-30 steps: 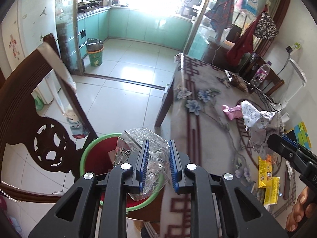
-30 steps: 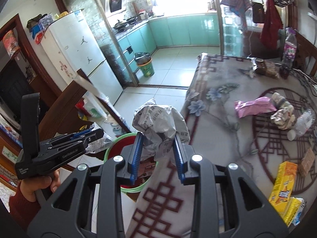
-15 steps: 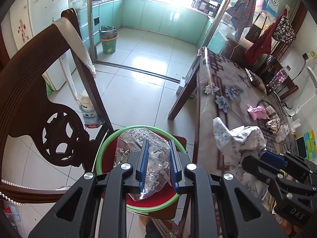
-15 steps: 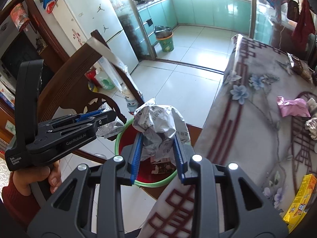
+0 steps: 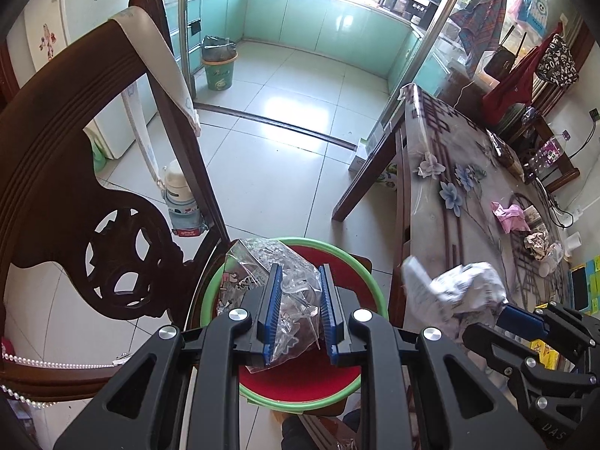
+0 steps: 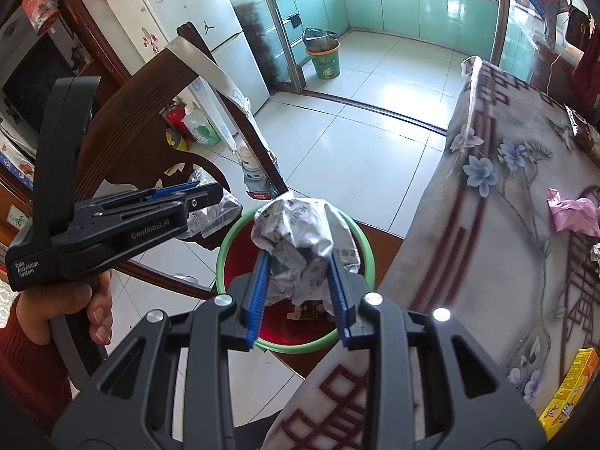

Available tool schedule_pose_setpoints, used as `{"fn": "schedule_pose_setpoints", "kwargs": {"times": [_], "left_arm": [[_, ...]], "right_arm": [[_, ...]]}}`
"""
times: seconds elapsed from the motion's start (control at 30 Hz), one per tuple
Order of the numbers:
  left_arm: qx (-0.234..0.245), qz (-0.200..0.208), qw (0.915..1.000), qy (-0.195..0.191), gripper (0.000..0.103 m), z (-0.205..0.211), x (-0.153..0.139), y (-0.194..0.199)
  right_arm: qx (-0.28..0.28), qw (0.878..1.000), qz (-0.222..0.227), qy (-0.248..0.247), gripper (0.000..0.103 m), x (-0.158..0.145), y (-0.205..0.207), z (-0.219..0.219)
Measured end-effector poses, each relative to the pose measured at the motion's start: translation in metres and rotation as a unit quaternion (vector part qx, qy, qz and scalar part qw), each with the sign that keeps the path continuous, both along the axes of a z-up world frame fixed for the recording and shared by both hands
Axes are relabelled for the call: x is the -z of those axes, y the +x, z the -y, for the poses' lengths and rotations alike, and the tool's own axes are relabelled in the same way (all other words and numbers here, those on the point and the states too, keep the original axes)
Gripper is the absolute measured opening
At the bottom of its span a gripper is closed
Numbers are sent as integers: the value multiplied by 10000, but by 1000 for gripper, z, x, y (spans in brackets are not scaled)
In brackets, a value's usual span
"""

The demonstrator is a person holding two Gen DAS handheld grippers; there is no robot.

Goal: Collect trash
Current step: 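Open both grippers over the red bucket to drop the bag and wrapper, then grasp the yellow iced tea carton with the left gripper while the right grasps the yellow snack packet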

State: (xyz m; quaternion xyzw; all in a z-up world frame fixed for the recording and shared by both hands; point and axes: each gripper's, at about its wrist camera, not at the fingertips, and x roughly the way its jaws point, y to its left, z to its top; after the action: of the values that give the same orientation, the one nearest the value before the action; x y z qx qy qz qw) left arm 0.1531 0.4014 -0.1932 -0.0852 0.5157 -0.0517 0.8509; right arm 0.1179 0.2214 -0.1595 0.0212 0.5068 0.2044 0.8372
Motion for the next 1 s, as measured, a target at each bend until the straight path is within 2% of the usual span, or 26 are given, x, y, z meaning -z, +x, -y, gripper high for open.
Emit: {"fn": "schedule_pose_setpoints", "kwargs": {"times": [0.33,0.37,0.4,0.47,0.8,0.83,1.0], "left_arm": [[22,9,10000,22,18,5,2,11],[18,6,10000,30,21,5,2,11],[0,8,10000,38,33,5,2,12],[-58,60,10000,43,54,4,0,11],[5,205,9998,-3,58,14,-18,-1],[45,209,9998,0,58,17,-19,-3],[448,251,9987,71,58,48,-27,-13]], "right_arm": [[86,10000,25,28,31,-2,7,4],[96,9999,27,35,31,-2,7,4],[118,9999,42,49,31,-3,7,5],[169,9998,71,64,38,-5,6,8],[455,9987,222,103,54,-23,-19,38],[528,9983,238,91,57,-24,-23,44],[1161,9931,155,7,62,-19,-51,92]]}}
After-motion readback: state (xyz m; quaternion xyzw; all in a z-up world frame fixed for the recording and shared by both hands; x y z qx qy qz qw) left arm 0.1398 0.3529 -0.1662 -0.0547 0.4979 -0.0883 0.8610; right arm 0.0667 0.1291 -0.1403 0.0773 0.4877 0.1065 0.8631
